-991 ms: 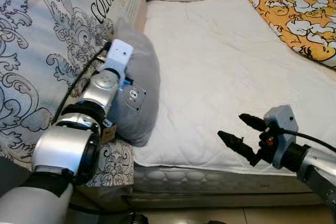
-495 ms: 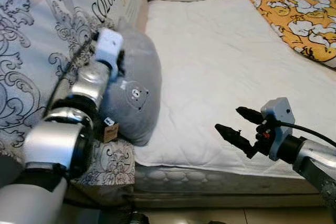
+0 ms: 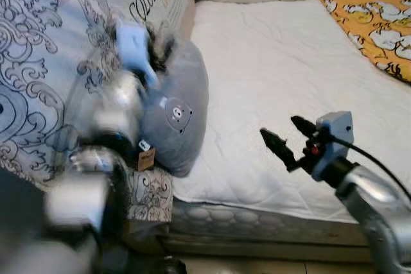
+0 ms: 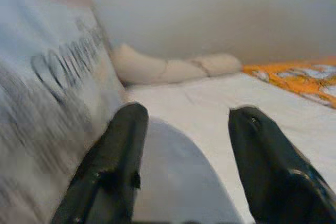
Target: Clean up the room
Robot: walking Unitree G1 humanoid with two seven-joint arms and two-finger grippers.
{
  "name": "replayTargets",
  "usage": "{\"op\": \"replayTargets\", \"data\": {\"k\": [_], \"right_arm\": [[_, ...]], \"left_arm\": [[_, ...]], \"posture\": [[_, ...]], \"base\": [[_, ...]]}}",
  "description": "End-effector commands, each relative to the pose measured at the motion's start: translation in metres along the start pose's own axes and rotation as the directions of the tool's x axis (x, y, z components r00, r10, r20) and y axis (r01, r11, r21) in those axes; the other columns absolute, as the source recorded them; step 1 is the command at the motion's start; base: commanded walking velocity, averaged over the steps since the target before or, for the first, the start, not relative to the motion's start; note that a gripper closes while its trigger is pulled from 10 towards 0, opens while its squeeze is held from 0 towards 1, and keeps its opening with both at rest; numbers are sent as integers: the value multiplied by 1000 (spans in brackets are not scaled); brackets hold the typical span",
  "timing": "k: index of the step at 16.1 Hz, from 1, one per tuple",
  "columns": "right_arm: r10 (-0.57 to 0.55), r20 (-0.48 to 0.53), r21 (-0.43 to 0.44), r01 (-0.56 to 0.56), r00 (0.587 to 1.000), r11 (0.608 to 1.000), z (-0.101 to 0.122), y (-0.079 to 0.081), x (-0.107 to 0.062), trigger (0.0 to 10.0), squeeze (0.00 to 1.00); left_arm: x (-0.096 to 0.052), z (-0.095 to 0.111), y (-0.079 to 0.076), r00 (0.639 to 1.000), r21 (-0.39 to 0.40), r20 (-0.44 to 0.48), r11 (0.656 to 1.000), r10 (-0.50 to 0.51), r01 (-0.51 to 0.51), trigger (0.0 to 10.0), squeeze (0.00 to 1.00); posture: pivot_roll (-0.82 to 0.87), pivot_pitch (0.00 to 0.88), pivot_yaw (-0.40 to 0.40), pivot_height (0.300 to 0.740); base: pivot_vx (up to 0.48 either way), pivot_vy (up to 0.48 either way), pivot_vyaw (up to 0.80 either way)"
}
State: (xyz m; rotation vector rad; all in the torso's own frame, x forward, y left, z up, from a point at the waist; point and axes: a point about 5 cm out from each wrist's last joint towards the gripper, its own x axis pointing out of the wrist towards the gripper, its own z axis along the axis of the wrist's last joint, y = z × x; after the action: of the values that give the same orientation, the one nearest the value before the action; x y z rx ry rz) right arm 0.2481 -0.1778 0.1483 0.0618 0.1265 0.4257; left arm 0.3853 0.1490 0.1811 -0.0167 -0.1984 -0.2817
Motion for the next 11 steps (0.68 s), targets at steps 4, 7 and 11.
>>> {"op": "replayTargets", "data": {"k": [4,7,11], "right_arm": [[-275,32,-23,276,961,961,-5,-13,0,10000,1000],[-348,24,-63,349,937,935,-14,-13,0,10000,1000],[-408,1,-89,407,913,909,-23,-13,4,10000,1000]], "left_arm": [[-63,-33,-37,998,29,-60,999,17,-16,10000,976],[-94,-50,-35,987,100,-137,993,80,-67,10000,980],[-113,-49,-29,965,114,-192,981,179,-159,10000,976]], "posture": [[-66,0,78,740],[-48,0,60,740],[-34,0,47,740]], "base": [[0,-480,0],[0,-480,0],[0,-480,0]]}}
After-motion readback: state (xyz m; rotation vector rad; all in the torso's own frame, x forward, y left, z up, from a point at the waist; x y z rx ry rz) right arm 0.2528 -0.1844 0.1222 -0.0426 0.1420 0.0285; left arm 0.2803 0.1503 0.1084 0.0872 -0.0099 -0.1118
